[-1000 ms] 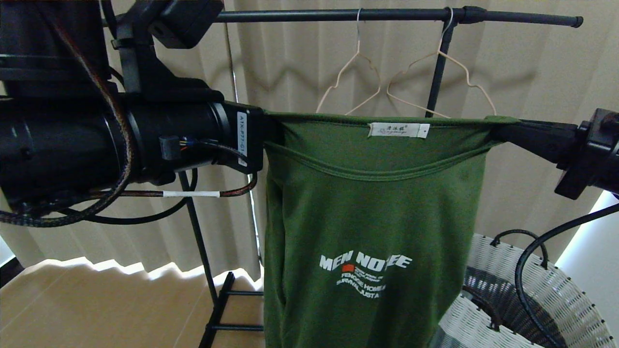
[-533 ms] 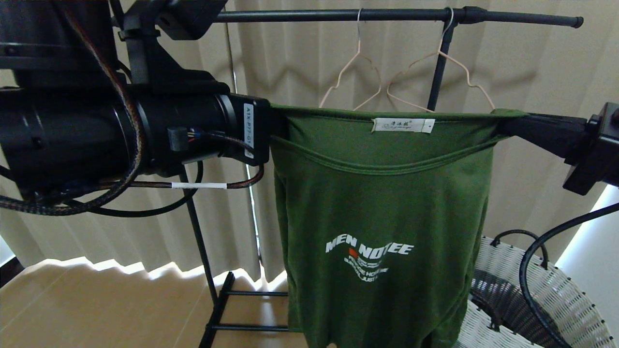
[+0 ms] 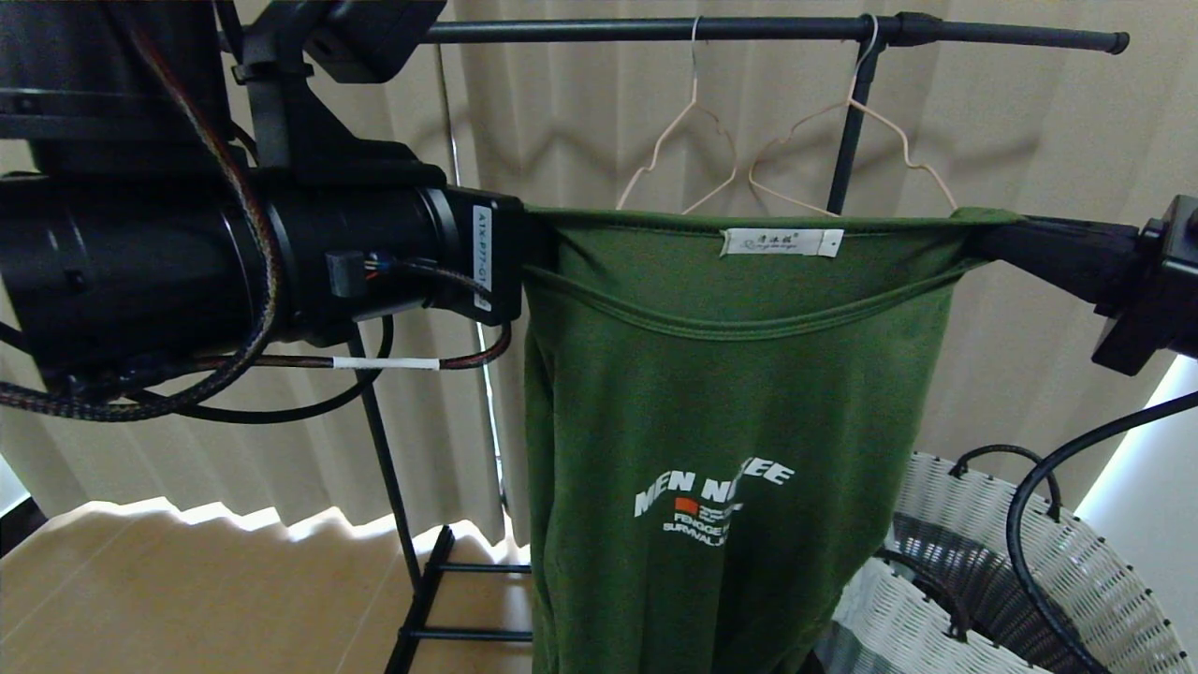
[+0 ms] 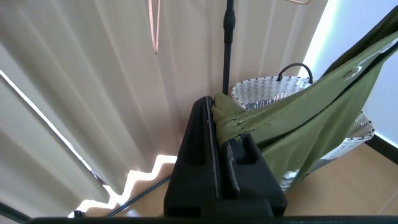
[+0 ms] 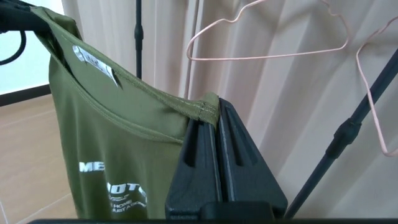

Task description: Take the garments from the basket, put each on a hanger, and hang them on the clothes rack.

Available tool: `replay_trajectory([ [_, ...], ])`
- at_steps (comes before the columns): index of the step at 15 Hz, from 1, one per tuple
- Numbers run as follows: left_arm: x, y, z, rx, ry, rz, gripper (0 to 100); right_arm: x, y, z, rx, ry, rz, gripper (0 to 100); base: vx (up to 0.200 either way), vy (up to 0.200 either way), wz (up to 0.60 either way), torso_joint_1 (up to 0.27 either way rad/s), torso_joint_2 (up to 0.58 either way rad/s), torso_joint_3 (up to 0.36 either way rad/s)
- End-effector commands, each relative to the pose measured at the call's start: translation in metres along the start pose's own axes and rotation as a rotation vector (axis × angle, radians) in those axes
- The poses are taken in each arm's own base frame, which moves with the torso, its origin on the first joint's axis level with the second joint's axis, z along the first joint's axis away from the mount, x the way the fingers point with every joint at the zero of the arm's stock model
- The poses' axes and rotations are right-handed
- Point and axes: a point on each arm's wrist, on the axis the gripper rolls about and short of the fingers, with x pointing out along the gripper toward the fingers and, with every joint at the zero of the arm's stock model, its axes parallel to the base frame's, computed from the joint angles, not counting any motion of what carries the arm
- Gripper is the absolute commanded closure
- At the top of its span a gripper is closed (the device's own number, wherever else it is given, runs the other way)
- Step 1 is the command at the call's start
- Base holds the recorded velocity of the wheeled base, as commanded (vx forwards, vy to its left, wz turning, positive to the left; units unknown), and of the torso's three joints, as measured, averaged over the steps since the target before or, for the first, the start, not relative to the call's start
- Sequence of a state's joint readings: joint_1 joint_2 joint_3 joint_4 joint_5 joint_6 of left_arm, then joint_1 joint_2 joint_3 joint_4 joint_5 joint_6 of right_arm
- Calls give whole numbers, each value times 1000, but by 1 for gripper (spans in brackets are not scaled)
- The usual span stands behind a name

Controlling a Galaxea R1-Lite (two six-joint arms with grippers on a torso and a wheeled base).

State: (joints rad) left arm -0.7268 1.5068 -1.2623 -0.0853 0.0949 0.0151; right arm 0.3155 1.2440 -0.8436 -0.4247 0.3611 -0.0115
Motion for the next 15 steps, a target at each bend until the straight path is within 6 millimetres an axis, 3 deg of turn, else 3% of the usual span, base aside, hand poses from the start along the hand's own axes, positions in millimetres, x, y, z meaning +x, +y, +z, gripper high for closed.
replay_trajectory([
  [1,0,0,0,0,-1,0,100,0,0,-2,1,5,0,100,0,0,0,0,0,0],
  [15,0,0,0,2,2,1,100,-1,1,-4,9,27,5,100,0,0,0,0,0,0],
])
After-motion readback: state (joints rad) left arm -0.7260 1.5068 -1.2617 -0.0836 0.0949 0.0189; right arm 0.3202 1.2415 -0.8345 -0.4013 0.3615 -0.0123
